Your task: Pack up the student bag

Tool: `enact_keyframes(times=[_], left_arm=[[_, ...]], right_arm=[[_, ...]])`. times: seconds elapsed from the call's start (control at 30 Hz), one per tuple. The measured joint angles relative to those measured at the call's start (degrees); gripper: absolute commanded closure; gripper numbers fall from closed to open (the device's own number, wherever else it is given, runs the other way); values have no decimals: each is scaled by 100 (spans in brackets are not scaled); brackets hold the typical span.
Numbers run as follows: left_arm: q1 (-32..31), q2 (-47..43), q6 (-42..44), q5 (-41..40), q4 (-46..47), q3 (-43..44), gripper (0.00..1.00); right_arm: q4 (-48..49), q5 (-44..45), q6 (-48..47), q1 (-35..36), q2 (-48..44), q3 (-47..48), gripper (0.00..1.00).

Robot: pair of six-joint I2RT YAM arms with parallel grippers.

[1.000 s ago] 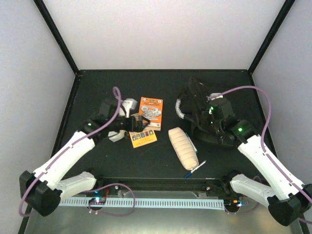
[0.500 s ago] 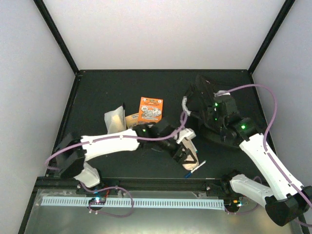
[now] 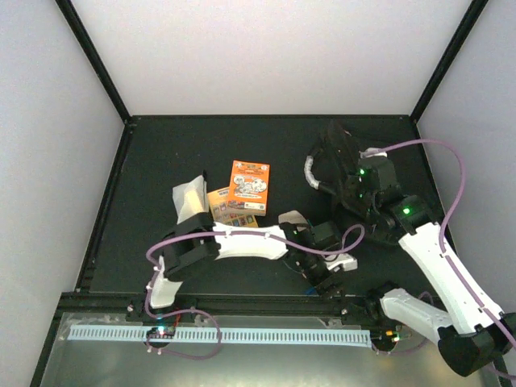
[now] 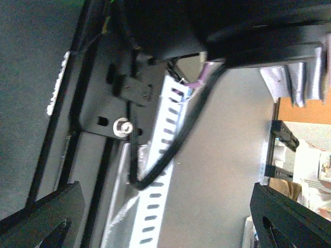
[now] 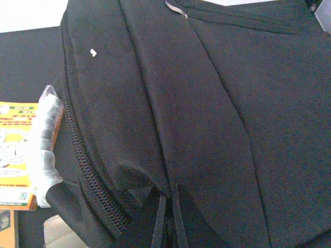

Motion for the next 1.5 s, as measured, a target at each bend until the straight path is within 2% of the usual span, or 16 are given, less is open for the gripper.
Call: enact_keyframes(times=[0.23,0.4,0.53,0.87,1.03,1.07,1.3,1.5], left_arm=[[61,706,-33,9,-474,407,8],[267,708,-133,-549,-688,476,7],[697,616,-289,-1012,-595,262,6],[2173,33,-367,-2072,-616,-372,4],[3010,-155,-236,-2586,-820,-468,1],[3348,-315,-162,-2865,-929,-487,1],[3738,-962,92,-2944,-942,-861,2],[3748,-1956,317,-2577,-909,-1231,2]], right_arm=[[-20,13,0,-26,-61,0,98],[-33,20,0,-28,-81,0,98],[-37,20,0,-31,-81,0,98],[-48,17,0,-33,-81,0,98],[-50,2,-2,-52,-81,0,98],[-50,0,-2,-52,-81,0,98],[-48,-221,-4,-59,-13,-15,98],[157,-1154,-118,-68,4,-374,98]])
